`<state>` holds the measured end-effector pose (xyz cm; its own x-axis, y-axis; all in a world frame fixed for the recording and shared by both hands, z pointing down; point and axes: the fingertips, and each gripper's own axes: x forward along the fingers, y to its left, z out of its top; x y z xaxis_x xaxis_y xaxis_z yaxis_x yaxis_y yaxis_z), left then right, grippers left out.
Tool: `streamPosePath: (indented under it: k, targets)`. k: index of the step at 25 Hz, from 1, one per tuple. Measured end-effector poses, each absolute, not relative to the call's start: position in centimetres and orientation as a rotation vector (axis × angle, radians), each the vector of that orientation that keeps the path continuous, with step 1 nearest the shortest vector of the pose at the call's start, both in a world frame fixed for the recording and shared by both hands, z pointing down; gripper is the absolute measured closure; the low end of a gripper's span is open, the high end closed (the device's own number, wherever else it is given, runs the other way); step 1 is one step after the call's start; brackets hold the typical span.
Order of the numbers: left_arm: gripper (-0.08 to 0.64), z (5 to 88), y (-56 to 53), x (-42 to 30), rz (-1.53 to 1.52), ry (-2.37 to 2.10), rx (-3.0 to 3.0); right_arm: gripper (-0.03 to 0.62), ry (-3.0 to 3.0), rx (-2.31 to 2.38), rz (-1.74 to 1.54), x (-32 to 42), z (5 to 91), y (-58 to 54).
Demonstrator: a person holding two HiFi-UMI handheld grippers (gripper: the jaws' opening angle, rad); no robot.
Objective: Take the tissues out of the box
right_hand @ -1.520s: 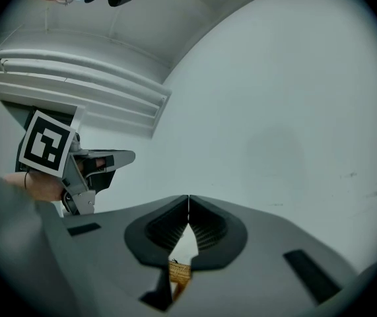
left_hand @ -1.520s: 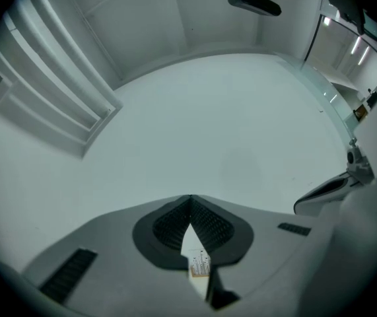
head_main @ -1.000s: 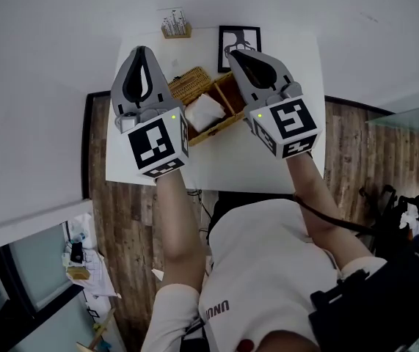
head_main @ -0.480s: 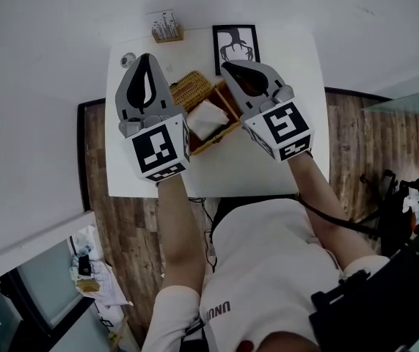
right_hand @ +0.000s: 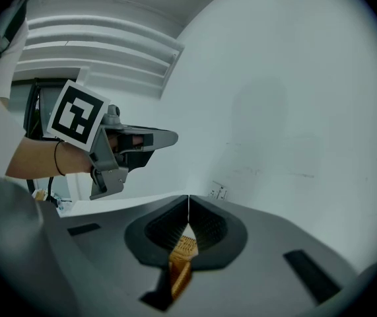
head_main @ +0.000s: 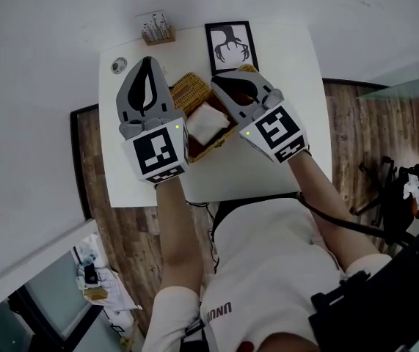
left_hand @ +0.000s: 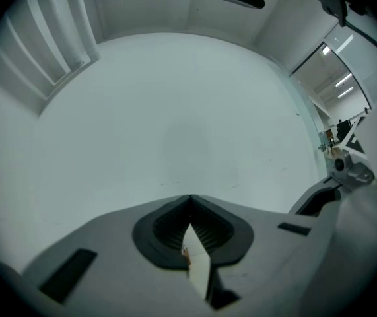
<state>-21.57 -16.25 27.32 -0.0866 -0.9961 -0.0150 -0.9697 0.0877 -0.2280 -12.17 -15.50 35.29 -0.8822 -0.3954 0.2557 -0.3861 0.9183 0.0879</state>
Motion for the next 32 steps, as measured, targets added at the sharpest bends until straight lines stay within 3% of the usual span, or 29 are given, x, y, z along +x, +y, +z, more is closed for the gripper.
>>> streamPosePath:
  k: [26,32]
  targets:
    - [0.547,31.9,-19.0,-21.6,-0.265,2.059,-2.217,0.568,-2.614,0.287,-0.004,-14.6,42.5,-13.3]
    - [0.547,32.5,-19.3,-21.3,-0.264,2.038,-2.248,0.508,-2.557,0.199,-0.042,-14.8,43.4,-12.4]
